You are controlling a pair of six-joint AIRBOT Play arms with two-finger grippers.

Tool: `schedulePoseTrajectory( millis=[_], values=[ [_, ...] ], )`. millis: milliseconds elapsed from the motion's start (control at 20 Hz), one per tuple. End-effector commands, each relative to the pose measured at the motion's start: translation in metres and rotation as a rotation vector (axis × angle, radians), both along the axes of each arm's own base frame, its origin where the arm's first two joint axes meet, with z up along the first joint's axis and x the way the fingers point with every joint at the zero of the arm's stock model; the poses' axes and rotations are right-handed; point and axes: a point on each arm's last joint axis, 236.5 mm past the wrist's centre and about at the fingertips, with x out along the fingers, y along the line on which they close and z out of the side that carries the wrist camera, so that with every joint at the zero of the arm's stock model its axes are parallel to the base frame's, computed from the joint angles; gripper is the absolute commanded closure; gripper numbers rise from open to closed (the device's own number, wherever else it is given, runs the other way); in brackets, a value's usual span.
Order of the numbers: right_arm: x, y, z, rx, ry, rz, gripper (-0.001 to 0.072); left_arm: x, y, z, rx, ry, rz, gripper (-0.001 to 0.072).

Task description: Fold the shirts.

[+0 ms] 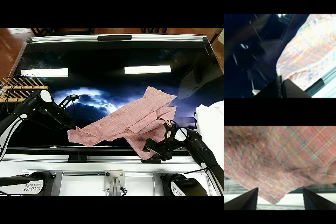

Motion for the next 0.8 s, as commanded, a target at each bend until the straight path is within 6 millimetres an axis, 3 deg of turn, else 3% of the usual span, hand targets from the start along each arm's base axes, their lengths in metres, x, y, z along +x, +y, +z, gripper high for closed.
schedulePoseTrajectory(
  millis=[0, 400, 450, 550, 600, 750],
  values=[
    [0.010, 0.005, -0.002, 0.017, -0.037, -0.035, 0.0040, -0.001, 0.000, 0.001, -0.001, 0.004, -0.001, 0.0679],
    [0.000, 0.036, -0.032, 0.026, 0.027, 0.052, 0.0040, -0.001, 0.000, 0.001, 0.000, 0.006, -0.002, 0.0679],
    [0.002, 0.039, -0.032, 0.031, 0.017, 0.049, 0.0067, -0.002, 0.000, 0.001, 0.000, 0.006, -0.002, 0.0679],
    [0.005, 0.039, -0.031, 0.034, 0.012, 0.037, 0.0502, -0.002, 0.000, 0.001, 0.000, 0.006, -0.002, 0.0679],
    [0.007, 0.040, -0.031, 0.035, 0.011, 0.034, 0.0639, -0.002, 0.000, 0.001, 0.000, 0.006, -0.002, 0.0679],
    [0.012, 0.044, -0.020, 0.056, -0.011, 0.103, 0.0662, -0.001, 0.000, 0.001, 0.000, 0.005, -0.002, 0.0679]
  ],
)
